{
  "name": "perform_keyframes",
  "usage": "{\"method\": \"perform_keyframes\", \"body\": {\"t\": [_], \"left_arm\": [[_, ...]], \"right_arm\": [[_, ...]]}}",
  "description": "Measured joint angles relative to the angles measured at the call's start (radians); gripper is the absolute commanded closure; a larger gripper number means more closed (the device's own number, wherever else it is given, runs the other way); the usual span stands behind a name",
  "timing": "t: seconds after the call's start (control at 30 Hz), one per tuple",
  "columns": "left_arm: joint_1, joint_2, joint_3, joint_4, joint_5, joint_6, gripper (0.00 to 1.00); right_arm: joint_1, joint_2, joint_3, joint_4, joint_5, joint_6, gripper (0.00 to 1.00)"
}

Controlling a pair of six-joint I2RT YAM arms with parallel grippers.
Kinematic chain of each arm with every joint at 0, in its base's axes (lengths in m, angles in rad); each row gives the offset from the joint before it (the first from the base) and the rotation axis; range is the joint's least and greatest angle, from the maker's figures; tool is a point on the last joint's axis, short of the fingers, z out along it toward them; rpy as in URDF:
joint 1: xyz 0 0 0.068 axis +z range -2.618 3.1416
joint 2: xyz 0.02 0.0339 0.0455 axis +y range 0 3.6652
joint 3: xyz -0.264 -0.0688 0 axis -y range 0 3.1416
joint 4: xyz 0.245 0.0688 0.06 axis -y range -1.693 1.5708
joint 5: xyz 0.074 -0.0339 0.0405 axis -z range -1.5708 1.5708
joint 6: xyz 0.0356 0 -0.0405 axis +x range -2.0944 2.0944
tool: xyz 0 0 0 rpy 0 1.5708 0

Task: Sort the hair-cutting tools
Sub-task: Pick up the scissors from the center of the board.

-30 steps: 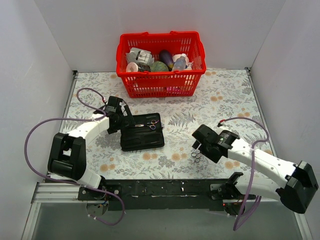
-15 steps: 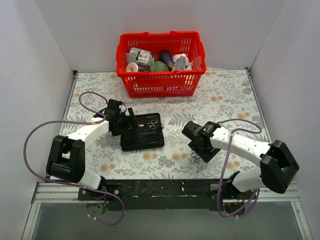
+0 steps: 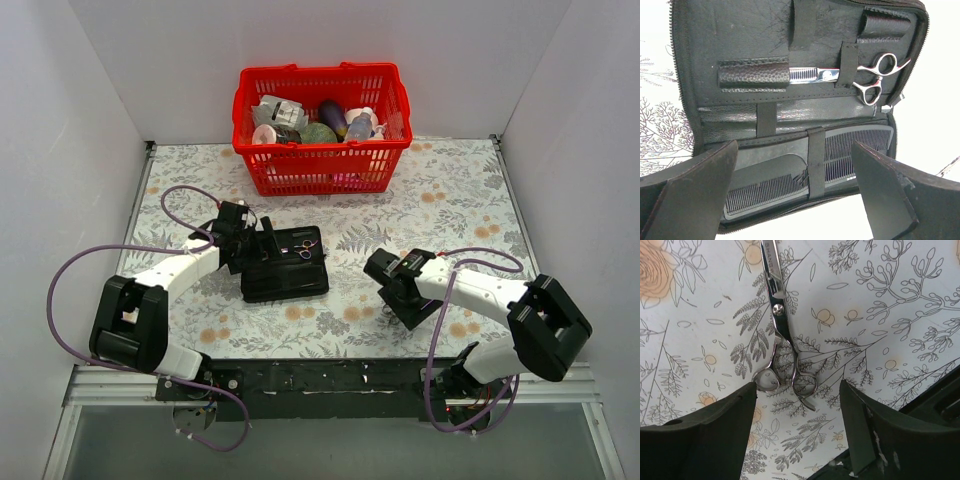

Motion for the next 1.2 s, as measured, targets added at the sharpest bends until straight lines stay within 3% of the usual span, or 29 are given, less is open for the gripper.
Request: {"method": "perform_keyframes", "body": {"t": [0.53,0.77,0.97,1.2], "left_arm": [[-0.014,-0.008,-0.002,0.005,-0.012,0.000,0.02],[-0.015,-0.011,-0.002,0.005,-0.020,0.000,0.02],[-0.015,-0.011,-0.002,0.003,-0.027,0.000,0.02],[-0.015,-0.012,-0.002,0.002,-0.038,0.000,0.02]], "right_arm": [[-0.078,0.076,-0.018,0.048,0.003,-0.004,0.31],[-0.079,0.109,0.008,0.069,-0.006,-0.024,0.42],[-0.085,0.140,0.037,0.086,-0.021,-0.050,0.60],[-0.085,0.116,0.015,0.110,-0.049,-0.065,0.99]]}}
